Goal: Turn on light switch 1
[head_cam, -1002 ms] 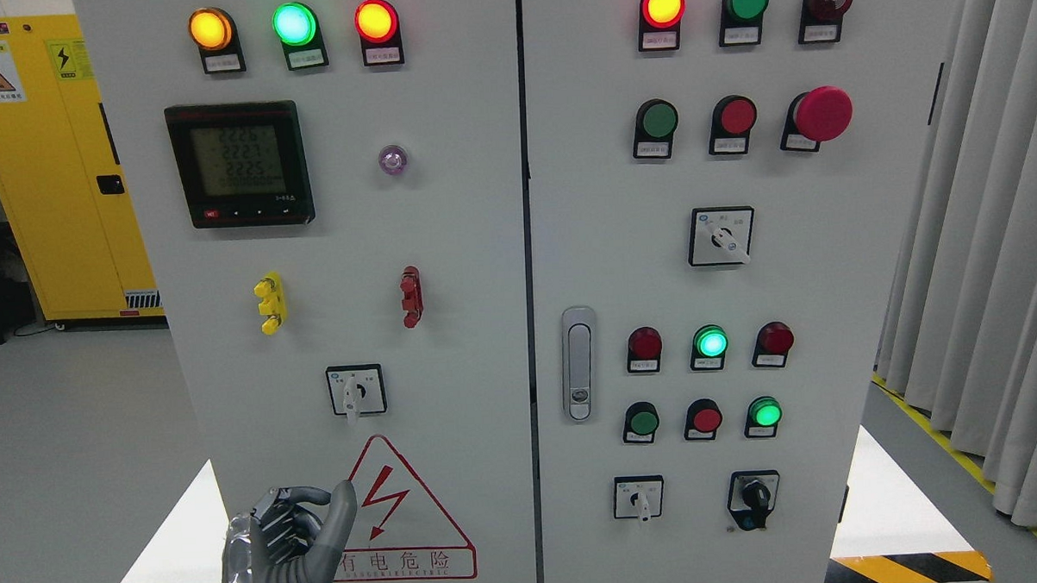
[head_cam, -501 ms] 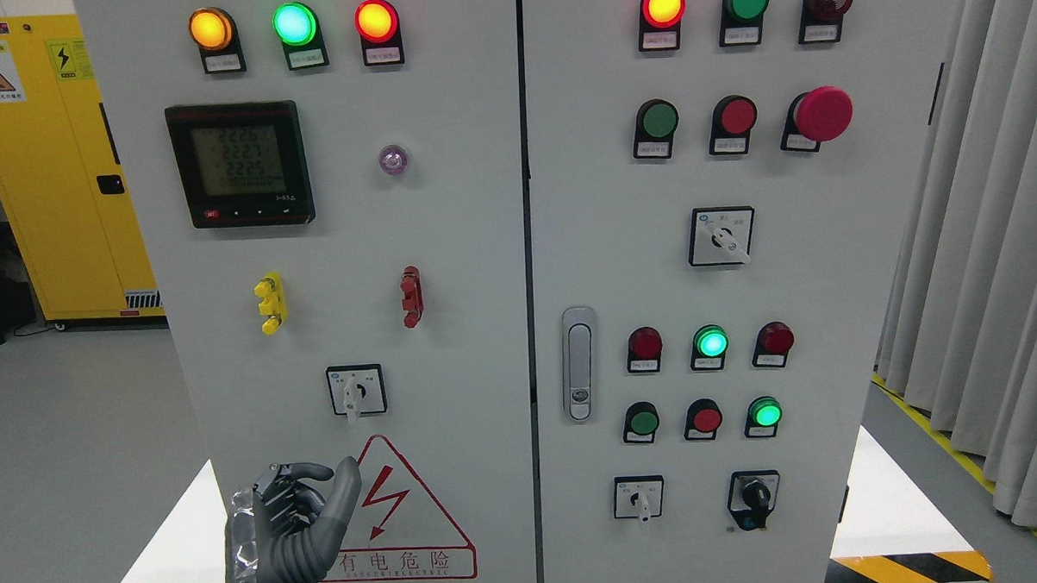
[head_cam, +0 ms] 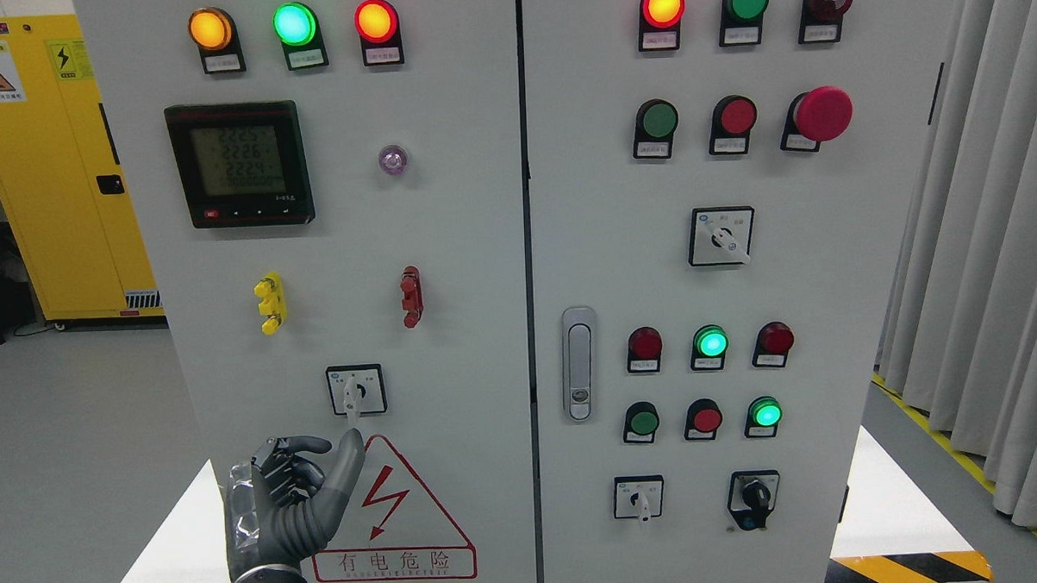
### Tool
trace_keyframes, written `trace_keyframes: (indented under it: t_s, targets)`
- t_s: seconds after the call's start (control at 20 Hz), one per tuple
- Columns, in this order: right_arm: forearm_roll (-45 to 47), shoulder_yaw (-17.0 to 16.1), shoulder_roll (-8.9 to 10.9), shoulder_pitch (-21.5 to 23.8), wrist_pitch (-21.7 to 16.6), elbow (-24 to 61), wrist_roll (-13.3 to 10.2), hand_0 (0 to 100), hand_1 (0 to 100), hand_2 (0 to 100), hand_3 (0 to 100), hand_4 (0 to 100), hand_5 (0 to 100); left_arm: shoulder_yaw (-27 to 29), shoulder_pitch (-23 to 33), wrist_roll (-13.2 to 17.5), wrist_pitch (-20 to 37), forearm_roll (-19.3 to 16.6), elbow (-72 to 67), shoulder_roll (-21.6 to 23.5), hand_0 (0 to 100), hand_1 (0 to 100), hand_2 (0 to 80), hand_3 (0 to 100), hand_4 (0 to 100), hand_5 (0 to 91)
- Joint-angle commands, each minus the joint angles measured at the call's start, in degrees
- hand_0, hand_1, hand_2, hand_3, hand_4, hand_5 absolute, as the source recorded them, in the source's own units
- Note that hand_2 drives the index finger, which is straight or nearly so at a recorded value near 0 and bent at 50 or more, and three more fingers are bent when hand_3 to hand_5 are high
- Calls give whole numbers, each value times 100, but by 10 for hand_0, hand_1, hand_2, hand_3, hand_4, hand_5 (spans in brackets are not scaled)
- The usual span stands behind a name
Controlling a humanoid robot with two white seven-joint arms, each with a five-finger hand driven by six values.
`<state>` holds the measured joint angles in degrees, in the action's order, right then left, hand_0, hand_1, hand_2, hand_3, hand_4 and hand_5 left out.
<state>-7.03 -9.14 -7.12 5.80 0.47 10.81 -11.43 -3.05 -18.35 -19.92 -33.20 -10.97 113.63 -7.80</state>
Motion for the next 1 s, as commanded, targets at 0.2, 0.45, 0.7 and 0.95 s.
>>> trace_keyframes:
  t_s: [0.2,0.45,0.7,0.95]
  targets:
    - [0,0,0,0,-3,0,0,0,500,40,0,0,0,-126,-125,-91,-20,16,-34,-46,115,725,589,929,896,831]
    - [0,0,0,0,-3,0,1,0,500,40,0,0,0,-126,-195,-196,-37,24,-60,-55,111,720,588,931,898,833]
    - [0,0,0,0,-3,0,1,0,500,40,0,0,0,-126,-266,-276,-204,24,-87,-64,134,705,586,931,899,841]
    - [0,0,0,0,-3,0,1,0,500,40,0,0,0,-126,-362,-276,-204,24,-122,-73,159,707,585,931,901,842]
